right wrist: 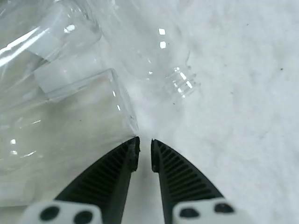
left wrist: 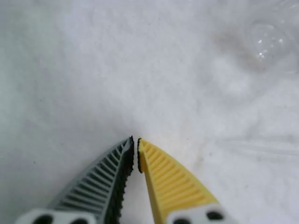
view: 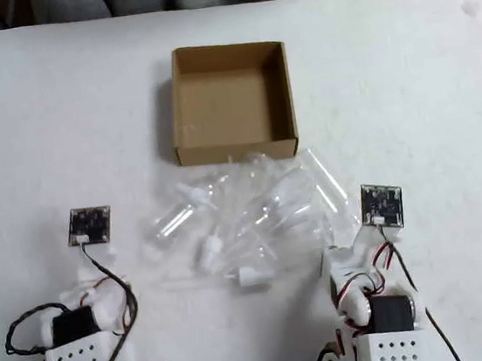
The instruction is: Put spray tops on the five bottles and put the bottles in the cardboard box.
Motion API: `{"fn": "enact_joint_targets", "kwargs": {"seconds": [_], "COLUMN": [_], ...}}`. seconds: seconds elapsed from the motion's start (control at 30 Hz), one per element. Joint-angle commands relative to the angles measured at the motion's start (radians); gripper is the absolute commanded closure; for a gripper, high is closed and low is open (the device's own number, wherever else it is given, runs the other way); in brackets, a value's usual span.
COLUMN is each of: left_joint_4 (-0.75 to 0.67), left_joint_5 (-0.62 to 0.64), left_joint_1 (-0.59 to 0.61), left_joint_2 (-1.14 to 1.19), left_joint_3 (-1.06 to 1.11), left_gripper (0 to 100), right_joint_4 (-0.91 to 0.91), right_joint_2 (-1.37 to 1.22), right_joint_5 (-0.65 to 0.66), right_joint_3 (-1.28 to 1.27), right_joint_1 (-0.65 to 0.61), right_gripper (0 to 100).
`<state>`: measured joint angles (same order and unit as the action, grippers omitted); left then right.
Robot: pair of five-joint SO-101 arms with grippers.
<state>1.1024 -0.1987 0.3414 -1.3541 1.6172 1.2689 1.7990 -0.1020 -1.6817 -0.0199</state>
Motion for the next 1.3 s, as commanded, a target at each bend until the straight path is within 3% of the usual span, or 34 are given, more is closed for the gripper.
{"fn": "enact_joint_targets", "kwargs": {"seconds": [0.0, 0.67, 0.93, 1.27], "left_joint_4": [0.003, 0.003, 0.003, 0.003], "left_joint_5": [-0.005, -0.005, -0.005, -0.005], "left_joint_1": [-0.007, -0.007, -0.007, -0.007], "left_joint_2": [-0.001, -0.001, -0.001, -0.001], "left_joint_3": [-0.018, -0.018, -0.018, -0.018], "left_gripper": [98, 98, 98, 98], "right_joint_4": [0.004, 0.004, 0.002, -0.041], "right_joint_2": [0.005, 0.005, 0.005, 0.005], "right_joint_5": [0.003, 0.003, 0.008, 0.009], "right_joint_3": [-0.009, -0.009, -0.009, -0.008], "right_joint_1": [0.005, 0.004, -0.079, -0.076], "right_gripper": [98.1, 98.1, 98.1, 98.0]}}
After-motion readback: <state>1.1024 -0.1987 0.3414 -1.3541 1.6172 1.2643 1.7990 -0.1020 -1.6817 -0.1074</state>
